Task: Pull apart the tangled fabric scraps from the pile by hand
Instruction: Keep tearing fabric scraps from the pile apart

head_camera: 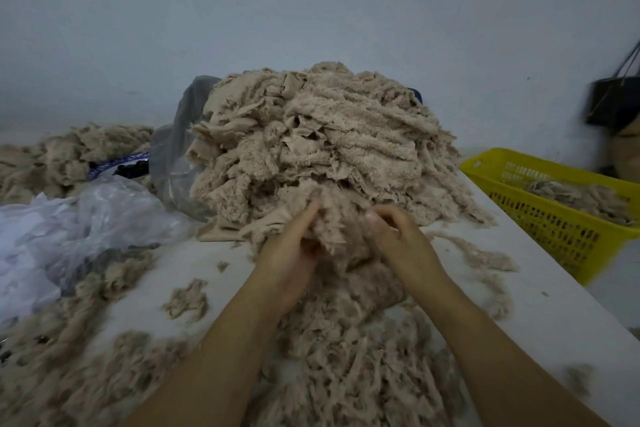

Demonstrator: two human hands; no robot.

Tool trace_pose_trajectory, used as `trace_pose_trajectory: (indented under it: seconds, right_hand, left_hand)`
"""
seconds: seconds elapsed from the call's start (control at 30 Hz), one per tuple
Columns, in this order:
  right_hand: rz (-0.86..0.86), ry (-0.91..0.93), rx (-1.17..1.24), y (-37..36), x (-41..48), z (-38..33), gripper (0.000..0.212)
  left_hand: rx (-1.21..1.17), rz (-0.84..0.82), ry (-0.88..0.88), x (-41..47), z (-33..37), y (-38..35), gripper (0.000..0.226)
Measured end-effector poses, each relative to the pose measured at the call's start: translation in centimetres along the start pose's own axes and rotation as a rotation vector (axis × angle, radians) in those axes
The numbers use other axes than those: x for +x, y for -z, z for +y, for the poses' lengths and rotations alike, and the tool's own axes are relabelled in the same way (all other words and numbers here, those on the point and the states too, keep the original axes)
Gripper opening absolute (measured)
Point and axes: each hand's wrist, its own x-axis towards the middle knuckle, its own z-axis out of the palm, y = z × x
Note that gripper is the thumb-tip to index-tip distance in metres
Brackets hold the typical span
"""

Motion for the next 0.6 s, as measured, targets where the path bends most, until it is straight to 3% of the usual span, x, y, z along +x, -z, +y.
trace_pose_trajectory:
  seconds: [0.07, 0.1, 0.17, 0.2, 0.3, 0.37, 0.6]
  right_hand:
    - [-0.092, -0.044, -0.010, -0.6, -0.1, -0.1, 0.058]
    - [-0.104, -0.044, -0.080, -1.0, 0.0, 0.0, 0.056]
    - [-0.001, -0.002, -0.216, -1.2, 0.4, 0.5, 0.021]
    - [0.071, -0.004, -0.211, -0.8, 0.6, 0.8, 0.017]
    - [0.240, -0.123, -0.121, 0.9, 1.2, 1.6, 0.045]
    - [0.351, -0.173, -0.015, 1.6, 1.3, 1.8, 0.053]
    - [0.547, -0.267, -0.015, 2.4, 1.5, 2.3, 0.054]
  left_hand:
    - [0.083, -0.028, 0.002, -0.3, -0.4, -0.6, 0.039]
    - [0.076, 0.009, 0.002, -0.5, -0.5, -0.9, 0.045]
    - [0.067, 0.130, 0.006, -0.5, -0.5, -0.8, 0.056]
    - [0.051, 0.187, 0.010, -0.2, -0.4, -0.6, 0.055]
    - [-0.076, 0.301, -0.002, 0.2, 0.9, 0.1, 0.029]
    - [-0.152, 0.324, -0.009, 0.2, 1.7, 0.8, 0.024]
    - [-0.426, 0.367, -0.083, -0.1, 2.8, 1.5, 0.029]
